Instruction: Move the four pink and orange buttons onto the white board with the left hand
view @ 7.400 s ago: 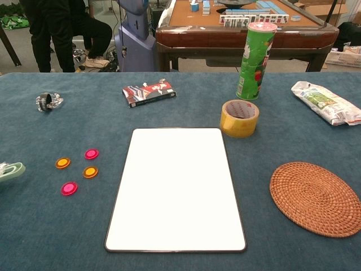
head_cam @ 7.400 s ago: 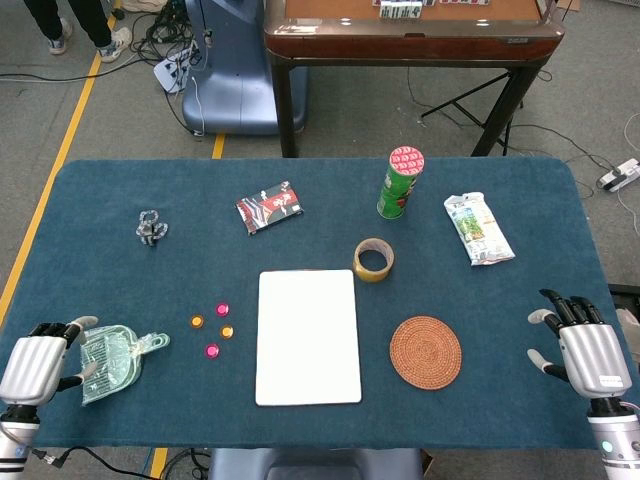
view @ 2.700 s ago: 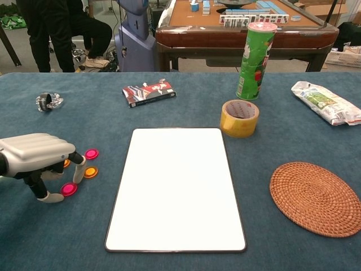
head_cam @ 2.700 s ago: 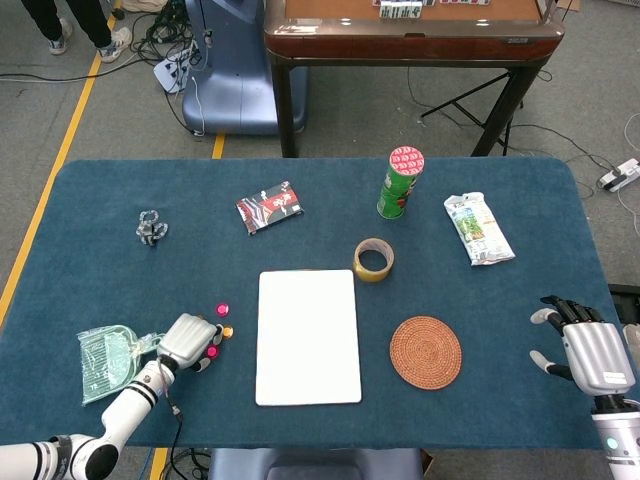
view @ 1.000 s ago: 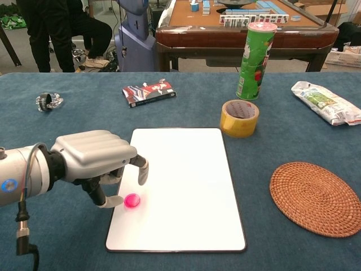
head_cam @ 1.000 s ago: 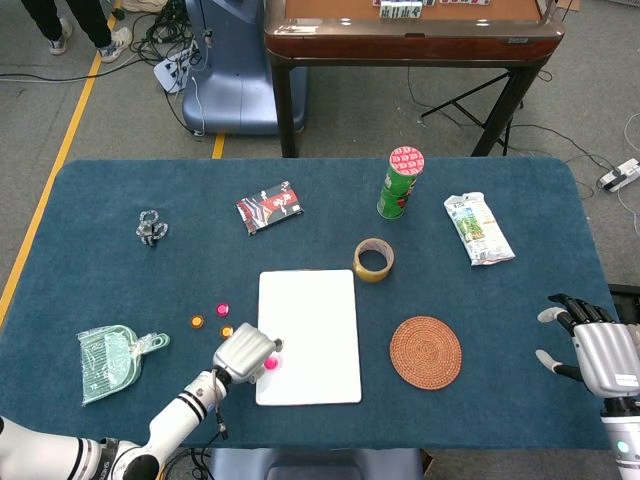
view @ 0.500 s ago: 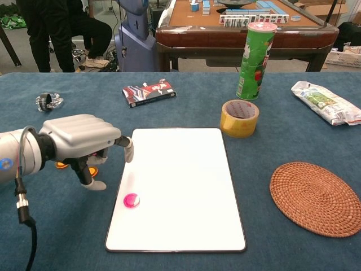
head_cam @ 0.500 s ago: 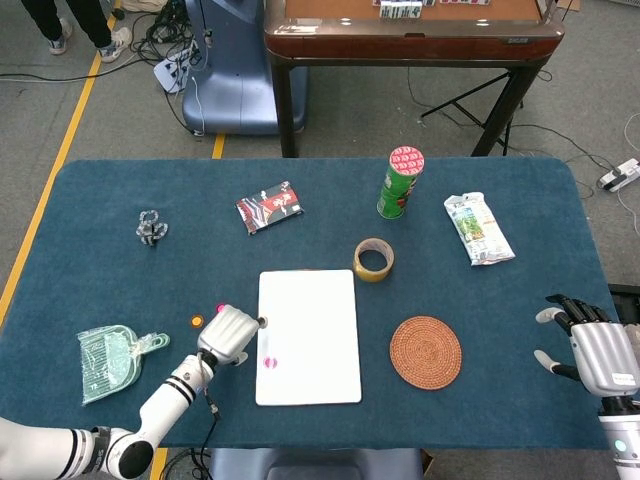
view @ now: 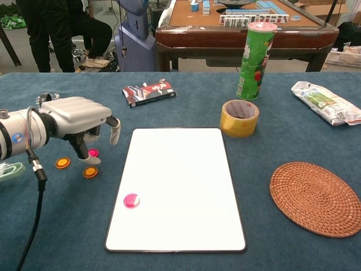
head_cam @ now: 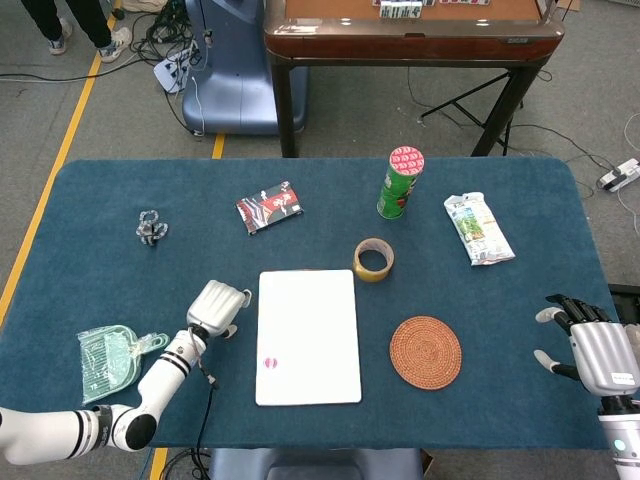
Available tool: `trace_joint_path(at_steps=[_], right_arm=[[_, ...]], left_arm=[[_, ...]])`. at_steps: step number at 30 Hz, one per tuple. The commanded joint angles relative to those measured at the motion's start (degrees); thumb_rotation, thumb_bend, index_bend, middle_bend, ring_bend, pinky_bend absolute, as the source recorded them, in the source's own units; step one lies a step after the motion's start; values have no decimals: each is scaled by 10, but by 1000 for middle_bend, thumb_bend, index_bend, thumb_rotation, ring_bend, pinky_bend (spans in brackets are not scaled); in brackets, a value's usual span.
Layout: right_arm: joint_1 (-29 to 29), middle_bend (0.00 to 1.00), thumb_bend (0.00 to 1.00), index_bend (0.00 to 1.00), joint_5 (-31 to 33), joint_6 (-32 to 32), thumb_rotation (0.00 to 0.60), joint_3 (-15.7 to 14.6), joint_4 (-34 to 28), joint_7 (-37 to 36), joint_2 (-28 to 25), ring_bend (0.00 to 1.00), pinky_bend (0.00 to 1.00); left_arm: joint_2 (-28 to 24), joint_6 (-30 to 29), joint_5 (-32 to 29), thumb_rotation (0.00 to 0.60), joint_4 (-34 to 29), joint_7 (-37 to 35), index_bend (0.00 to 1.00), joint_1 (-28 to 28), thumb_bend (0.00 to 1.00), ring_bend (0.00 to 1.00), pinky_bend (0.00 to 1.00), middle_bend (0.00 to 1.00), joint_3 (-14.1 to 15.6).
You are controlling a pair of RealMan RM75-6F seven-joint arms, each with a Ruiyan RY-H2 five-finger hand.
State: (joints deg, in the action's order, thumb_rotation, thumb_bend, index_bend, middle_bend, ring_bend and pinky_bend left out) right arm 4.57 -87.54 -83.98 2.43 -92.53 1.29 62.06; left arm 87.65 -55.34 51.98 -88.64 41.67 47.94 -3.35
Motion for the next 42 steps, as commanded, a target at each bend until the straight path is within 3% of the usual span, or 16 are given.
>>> trace_joint_path(at_steps=[1,10,20,42], right_arm=[[0,260,10,404,0,-1,600,0,0,-1,-1,244,321],[0,260,11,404,3,2,600,1,2,-3,-1,244,321],[0,260,10,404,2,2,600,0,1,0,0,244,321],[1,261,10,404,4,4,600,0,1,1,0,244,321]], left_arm=[[11,5,-1,600,21,5,545,7,232,1000,1000,1000,0],[24,18,13,600,62,-8,555,8,232,1000,1000,1000,6],[24,25,-22,600,71,-4,562,11,232,1000,1000,1000,-3],[26,21,-62,600,92,23,569,12,232,1000,1000,1000,8]])
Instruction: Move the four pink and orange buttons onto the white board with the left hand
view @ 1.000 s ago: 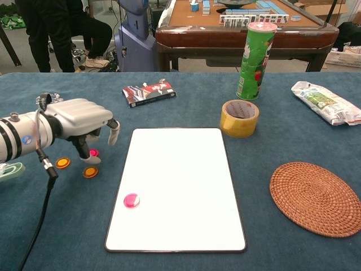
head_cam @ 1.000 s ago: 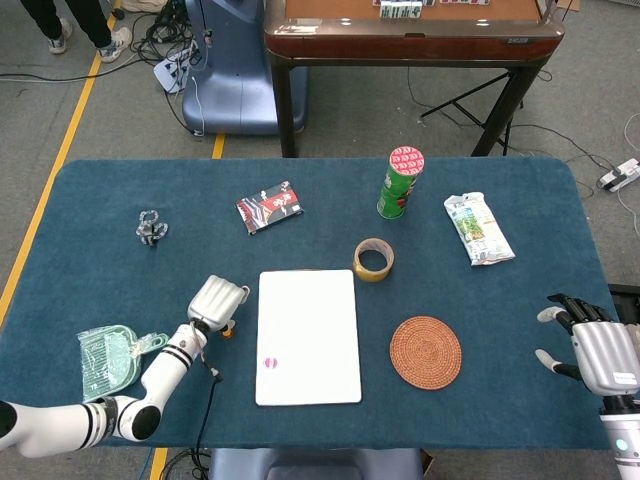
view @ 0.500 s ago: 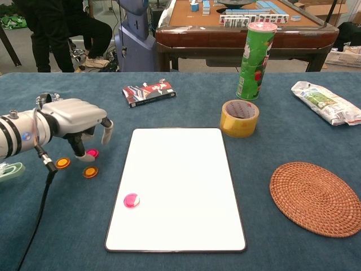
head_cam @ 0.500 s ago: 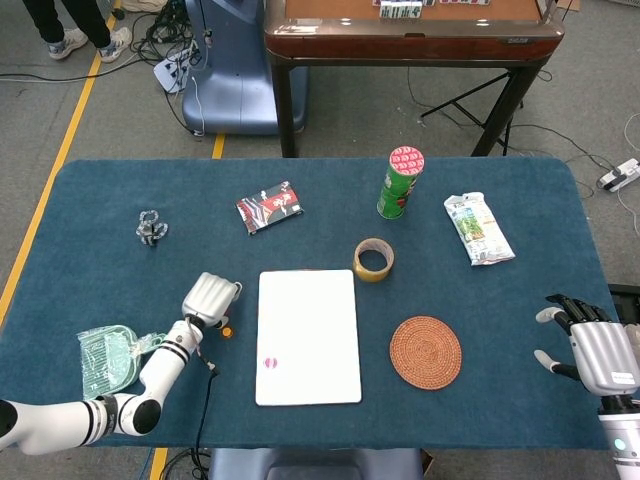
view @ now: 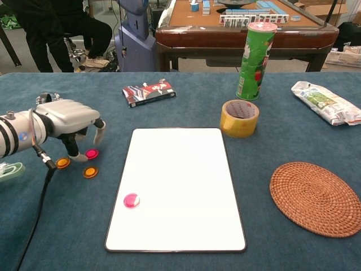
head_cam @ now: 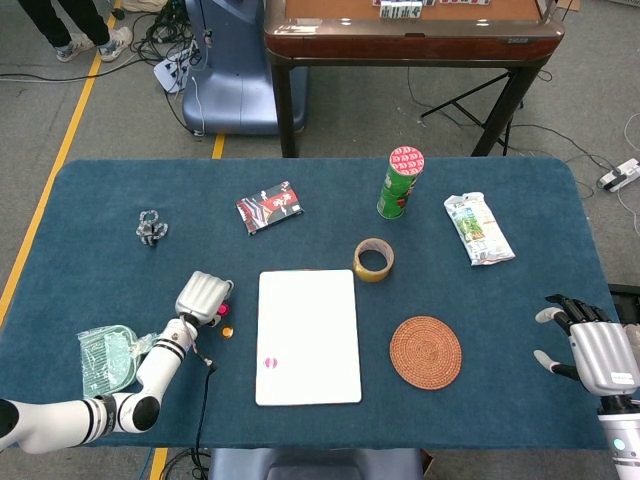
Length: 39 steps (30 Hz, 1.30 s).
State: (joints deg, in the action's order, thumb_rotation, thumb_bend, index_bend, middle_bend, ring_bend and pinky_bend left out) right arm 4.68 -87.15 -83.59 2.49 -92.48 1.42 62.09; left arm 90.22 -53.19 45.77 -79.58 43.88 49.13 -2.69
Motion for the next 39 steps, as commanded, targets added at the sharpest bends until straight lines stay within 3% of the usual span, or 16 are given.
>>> trace_joint_path(at_steps=[1,39], right_arm=[[0,261,10,404,0,0,600,0,0,0,0,244,321],[0,261,11,404,1,1,600,1,1,-3,-1,244,321]], left_arm=[[1,0,0,600,1,1,569,-1,232,1000,1000,1000,2],[4,5,-55,600,0,35,579,15,262,1000,1000,1000,6]])
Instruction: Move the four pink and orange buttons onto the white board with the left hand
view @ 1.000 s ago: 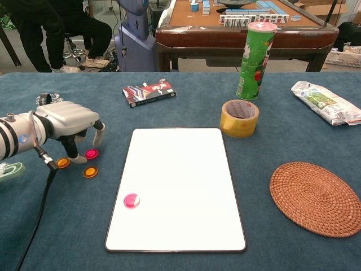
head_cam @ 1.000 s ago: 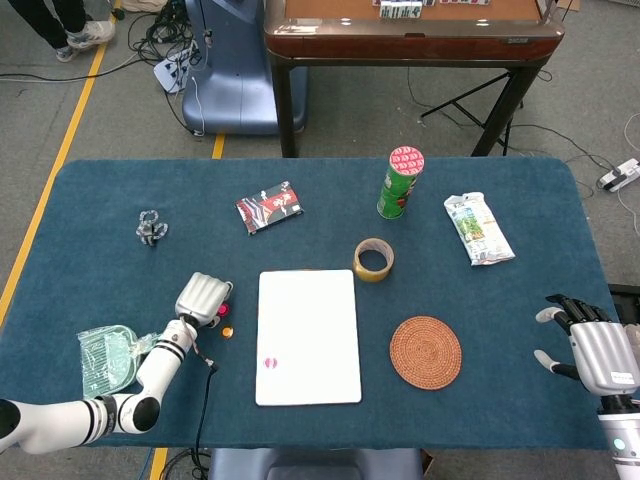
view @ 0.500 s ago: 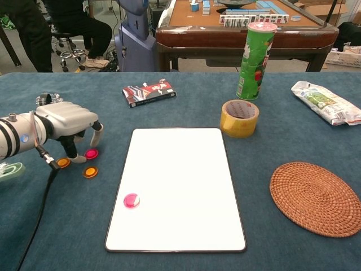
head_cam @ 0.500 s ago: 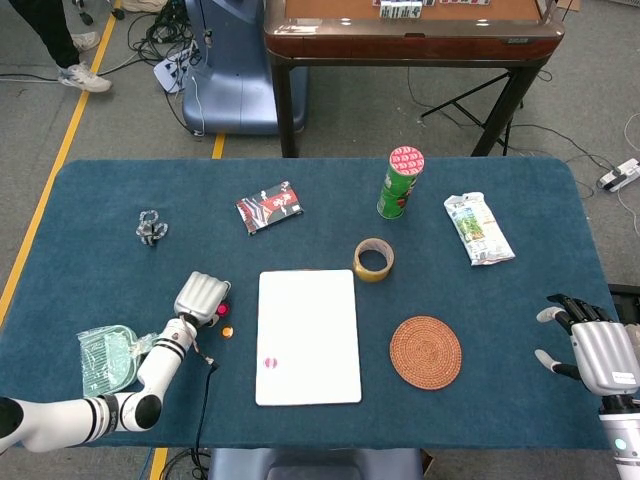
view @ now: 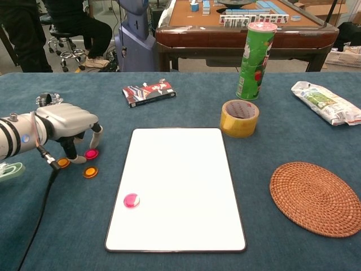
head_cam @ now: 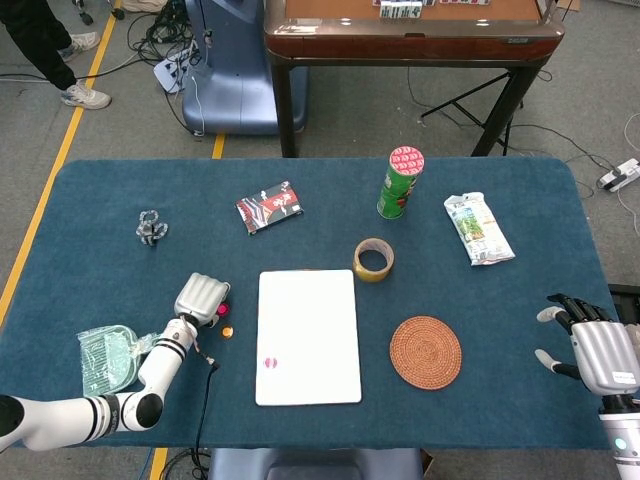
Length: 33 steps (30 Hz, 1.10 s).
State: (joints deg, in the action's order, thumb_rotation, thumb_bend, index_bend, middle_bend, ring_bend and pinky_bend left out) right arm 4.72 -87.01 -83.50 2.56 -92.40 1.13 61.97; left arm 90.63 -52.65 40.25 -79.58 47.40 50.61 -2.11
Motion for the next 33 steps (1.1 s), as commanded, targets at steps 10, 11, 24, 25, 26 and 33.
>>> trace_joint_path(at_steps=[10,11,24,25,26,33], right_arm=[[0,261,10,404,0,-1,600,0,0,0,0,244,321],[0,261,10,404,0,-1,600,0,0,0,0,244,321],[-2,260,10,404,-2,-4,600,0,-1,-3,-2,244,321],[-2,260,10,404,-2,-4,600,0,-1,-3,-2,244,321],[-2,260,10,404,-2,-5,600,1,-1,-4,-2,244,321],[-2,260,10,404,-3,-4,600,0,-1,-4,-3,244,322]], left_arm=[[-1,-4,5,600,-2,-7,602,0,322,1000,1000,1000,1],[-2,-5,5,600,-4,-7,605,0,323,1000,1000,1000,2],[-20,-21,14,600,-56,-2,611,9,323,1000,1000,1000,-7],[-22,-22,14,600,-63,-3,611,10,323,1000,1000,1000,-9],[-25,-23,14,600,-70,-4,611,11,323,1000,1000,1000,-11],[-40,-36,32,600,-149,4,611,24,323,1000,1000,1000,-16]])
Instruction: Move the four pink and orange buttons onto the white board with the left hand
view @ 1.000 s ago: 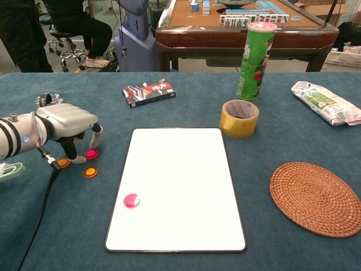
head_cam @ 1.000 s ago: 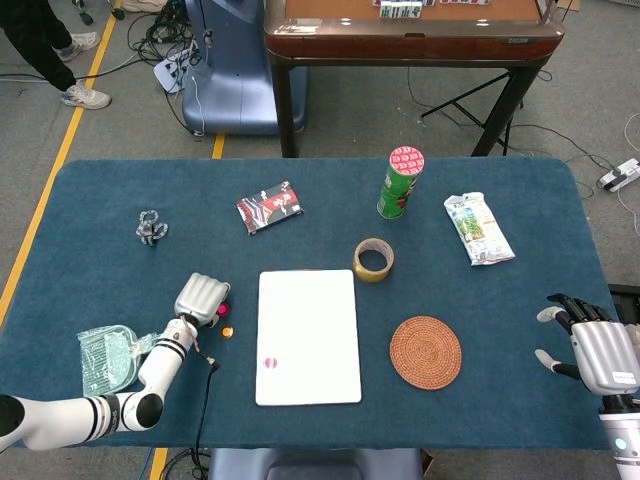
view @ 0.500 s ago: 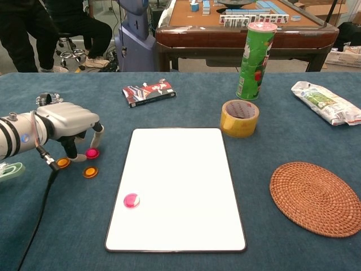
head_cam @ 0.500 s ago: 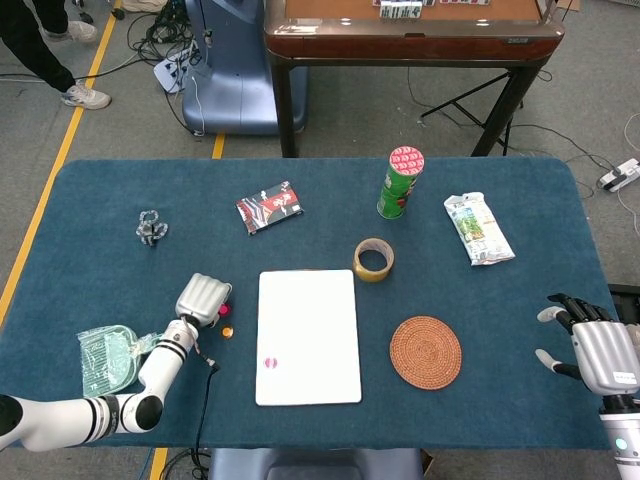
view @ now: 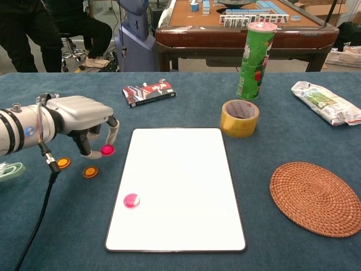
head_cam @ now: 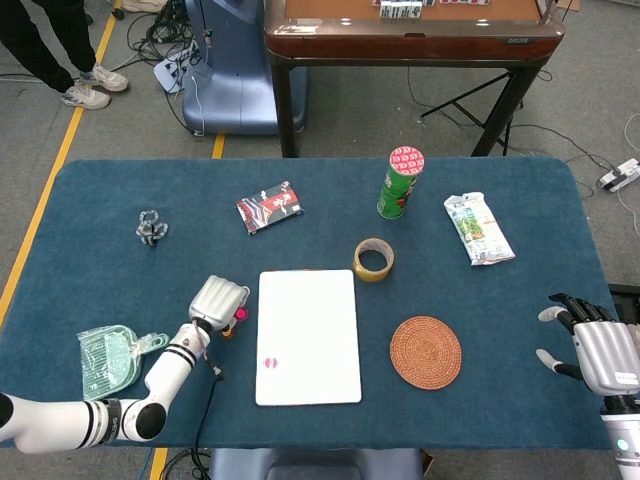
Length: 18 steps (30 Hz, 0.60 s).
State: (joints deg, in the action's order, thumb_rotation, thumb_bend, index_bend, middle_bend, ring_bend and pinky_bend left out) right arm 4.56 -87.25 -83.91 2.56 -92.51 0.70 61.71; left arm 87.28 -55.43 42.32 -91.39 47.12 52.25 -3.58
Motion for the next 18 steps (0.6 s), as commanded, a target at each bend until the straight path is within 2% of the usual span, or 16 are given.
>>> trace_joint_path(at_steps=[1,8,18], right_arm=[[0,260,10,404,-1,0,600,0,0,0,0,244,321],[-1,261,10,404,-2,-2,600,-1,-1,-3,-1,244,321],[-1,261,10,404,-2,-2,600,0,-1,-9,-4,244,322]], left_arm=[[-6,-11,15,600,-40,10,611,9,323,1000,1000,1000,0],[6,-26,33,600,-90,34,610,19,323,1000,1000,1000,12],[31,-38,20,600,-91,53,604,27,323,1000,1000,1000,25]])
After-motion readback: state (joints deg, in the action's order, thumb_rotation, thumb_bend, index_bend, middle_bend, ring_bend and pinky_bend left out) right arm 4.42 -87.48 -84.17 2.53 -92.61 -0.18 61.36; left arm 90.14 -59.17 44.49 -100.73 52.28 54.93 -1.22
